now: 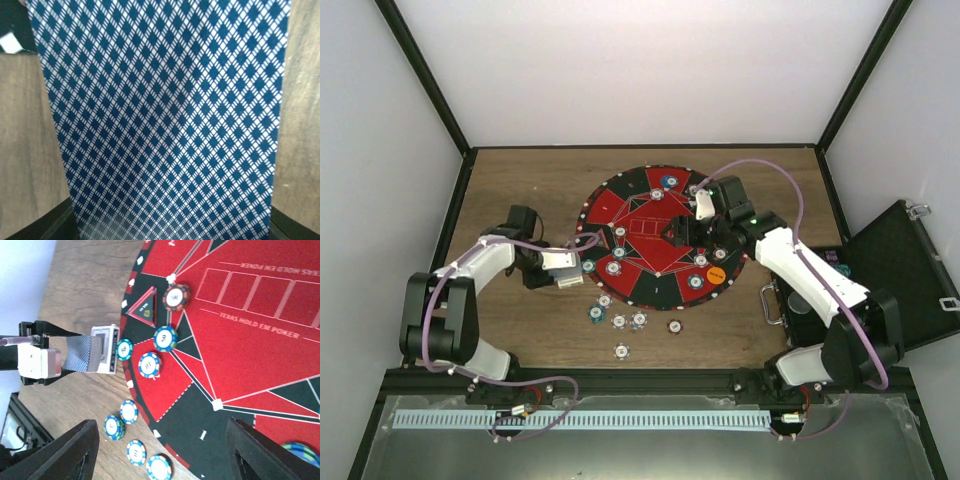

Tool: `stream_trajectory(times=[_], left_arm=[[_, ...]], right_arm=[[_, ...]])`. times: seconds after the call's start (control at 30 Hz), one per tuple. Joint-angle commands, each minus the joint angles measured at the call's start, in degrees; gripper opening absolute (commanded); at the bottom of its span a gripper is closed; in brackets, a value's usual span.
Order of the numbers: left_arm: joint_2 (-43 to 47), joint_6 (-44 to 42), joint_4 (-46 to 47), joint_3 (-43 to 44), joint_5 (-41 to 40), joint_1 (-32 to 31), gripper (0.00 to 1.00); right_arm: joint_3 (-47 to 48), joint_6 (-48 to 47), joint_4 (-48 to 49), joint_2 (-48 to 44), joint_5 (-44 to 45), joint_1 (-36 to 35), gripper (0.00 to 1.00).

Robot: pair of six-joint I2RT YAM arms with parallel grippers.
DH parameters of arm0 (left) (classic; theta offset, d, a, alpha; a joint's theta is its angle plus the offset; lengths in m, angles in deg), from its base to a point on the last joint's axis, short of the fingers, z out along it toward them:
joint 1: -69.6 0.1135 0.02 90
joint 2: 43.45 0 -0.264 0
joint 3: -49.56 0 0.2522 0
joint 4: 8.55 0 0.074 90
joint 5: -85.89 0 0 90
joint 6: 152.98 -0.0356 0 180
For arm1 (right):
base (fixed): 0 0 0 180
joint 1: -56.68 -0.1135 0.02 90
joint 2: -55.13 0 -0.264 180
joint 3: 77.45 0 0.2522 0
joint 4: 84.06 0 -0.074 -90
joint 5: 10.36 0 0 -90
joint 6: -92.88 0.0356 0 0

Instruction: Distribute texas hold em gaming equipment

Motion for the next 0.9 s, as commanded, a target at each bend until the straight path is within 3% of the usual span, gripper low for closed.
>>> stream_trajectory(times=[0.0, 0.2, 0.43, 0.87], left_arm=[[4.6, -1.5, -4.6, 1.7, 3.8, 0.2, 0.04], [9.4, -0.7, -11.6, 6.5, 9.9, -0.1, 0.04], [13.8, 0.8, -16.2, 9.1, 12.9, -2.5, 0.04], [17.4, 1.9, -17.2, 9.4, 12.0, -6.2, 0.04]], right_arm=[[-0.4, 3.8, 5.7, 1.5, -6.6, -1.2, 0.75], [-2.0, 10.1, 15.6, 3.7, -14.9, -3.9, 0.8], [1.0, 17.0, 26.0, 11.0, -19.7, -12.0, 0.81], [3.7, 26.1, 38.3, 19.1, -24.4, -16.2, 0.74]])
